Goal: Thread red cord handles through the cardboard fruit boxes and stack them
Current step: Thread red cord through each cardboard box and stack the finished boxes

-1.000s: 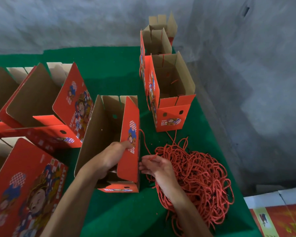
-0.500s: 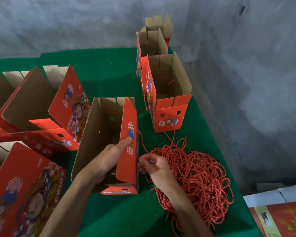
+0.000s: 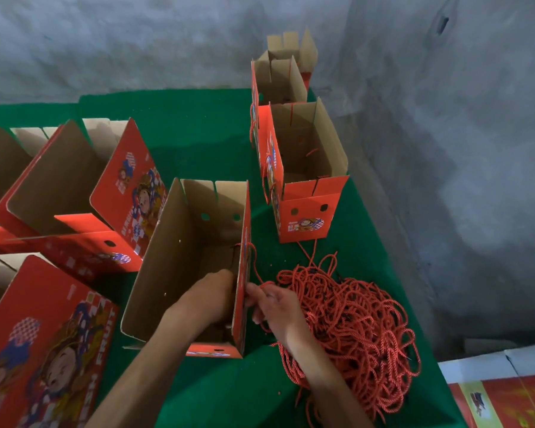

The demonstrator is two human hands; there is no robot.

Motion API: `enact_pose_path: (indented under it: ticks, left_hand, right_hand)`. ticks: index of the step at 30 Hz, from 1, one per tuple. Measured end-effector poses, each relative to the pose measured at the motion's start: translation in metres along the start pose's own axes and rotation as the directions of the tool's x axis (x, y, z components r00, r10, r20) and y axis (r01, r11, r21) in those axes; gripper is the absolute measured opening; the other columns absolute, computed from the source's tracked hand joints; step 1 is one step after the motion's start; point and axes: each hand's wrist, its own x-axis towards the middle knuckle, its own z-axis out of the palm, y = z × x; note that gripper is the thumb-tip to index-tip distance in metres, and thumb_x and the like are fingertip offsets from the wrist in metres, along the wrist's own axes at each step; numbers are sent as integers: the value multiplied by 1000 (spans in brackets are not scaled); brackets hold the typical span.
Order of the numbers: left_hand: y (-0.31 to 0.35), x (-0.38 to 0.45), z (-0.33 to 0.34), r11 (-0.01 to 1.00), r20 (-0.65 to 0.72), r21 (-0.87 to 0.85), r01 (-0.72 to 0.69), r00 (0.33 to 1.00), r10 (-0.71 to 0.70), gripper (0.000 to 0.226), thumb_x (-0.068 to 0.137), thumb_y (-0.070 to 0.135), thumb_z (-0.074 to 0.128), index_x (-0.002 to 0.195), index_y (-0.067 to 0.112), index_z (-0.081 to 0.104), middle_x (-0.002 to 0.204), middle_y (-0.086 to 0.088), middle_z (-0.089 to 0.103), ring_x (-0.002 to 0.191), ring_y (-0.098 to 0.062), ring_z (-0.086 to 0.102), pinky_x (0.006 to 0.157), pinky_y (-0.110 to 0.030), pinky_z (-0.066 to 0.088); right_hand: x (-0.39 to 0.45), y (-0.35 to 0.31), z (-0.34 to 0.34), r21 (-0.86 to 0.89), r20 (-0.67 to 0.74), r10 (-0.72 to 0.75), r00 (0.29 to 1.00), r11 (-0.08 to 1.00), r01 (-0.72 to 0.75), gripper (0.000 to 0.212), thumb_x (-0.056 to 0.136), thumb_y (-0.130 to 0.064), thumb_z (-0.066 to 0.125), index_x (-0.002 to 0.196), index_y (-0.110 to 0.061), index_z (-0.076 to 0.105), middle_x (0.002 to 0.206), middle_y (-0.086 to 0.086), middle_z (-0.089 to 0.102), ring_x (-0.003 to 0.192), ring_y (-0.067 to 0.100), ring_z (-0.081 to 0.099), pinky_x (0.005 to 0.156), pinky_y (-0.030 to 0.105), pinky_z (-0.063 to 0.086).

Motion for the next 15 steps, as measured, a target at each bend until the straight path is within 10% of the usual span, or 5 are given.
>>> enact_pose_path:
  ticks: [5,8,15]
  left_hand:
    - [-3,-4,-1,992,-74,31,120,990,-117,25,100,27,61,121,17,53,113,-4,63,92,-14,62,78,-29,55]
    - [-8,-10,-3,995,-260,36,92,962,-79,14,100,25,58,113,23,52,109,0,60,76,-8,50,61,-22,42]
    - [-43,-36,-52,931,-645,230,-282,672,363,64,69,-19,55,117,20,71,139,-3,58,130,-26,54,106,-47,48]
  right_hand:
    - [20,21,-36,-407,-255,-54,965,912,-57,18,104,-27,62,113,-15,71,105,-5,73,91,12,71,87,33,60]
    - [43,25,-53,-698,-336,-175,925,706,-119,19,105,-25,59,120,-14,64,118,1,62,91,12,59,79,29,51]
    - [74,24,-62,-909,-321,-180,930,333,-249,22,102,-27,52,113,-21,70,112,3,71,104,28,71,80,36,56]
